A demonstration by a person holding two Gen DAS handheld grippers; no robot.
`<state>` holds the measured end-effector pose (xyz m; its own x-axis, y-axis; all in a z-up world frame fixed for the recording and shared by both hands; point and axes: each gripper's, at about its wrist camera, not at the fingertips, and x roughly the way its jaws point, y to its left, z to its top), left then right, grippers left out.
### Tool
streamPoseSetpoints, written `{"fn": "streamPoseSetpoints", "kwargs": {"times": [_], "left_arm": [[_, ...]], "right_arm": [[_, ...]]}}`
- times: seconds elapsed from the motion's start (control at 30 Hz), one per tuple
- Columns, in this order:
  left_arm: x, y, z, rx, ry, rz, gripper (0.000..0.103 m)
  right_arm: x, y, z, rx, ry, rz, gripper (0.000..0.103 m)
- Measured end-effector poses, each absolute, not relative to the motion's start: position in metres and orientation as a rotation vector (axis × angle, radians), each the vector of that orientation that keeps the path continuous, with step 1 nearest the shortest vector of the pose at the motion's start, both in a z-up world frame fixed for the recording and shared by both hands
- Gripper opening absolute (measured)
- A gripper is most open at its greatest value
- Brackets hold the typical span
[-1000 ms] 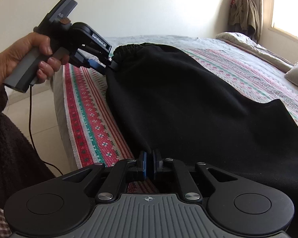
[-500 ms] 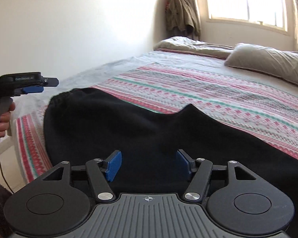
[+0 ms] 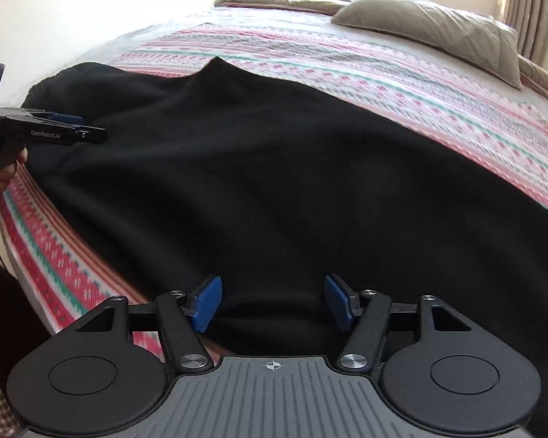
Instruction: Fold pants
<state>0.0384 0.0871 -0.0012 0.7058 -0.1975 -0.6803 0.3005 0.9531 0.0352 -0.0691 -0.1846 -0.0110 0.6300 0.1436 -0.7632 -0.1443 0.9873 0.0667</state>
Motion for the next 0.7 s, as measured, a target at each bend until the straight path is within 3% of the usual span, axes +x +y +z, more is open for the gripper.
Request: {"fn": "streamPoseSetpoints", "kwargs": {"times": [0.13,0.27,0.43,0.7], "left_arm": [[0.048,0.083,0.013,0.149,0.684,-0.291,0.094],[0.084,0.072,0.027,0.148,0.612,-0.323,0.094],[0.150,0.060,0.021,0.055,0.699,-0.400,0.090],[0.203,0.040,-0.002,-0.032,0.834,-0.526,0.081]], "right_arm": [[-0.092,-0.219,-0.005,0.093,0.897,0.170,0.061],[-0.105,-0.241,0.004,0.121,0.799,0.122,0.066],[-0.092,-0.259,0.006,0.182,0.729,-0.002,0.066],[-0.084,-0.260,-0.010,0.126,0.766,-0.033,0.066]]}}
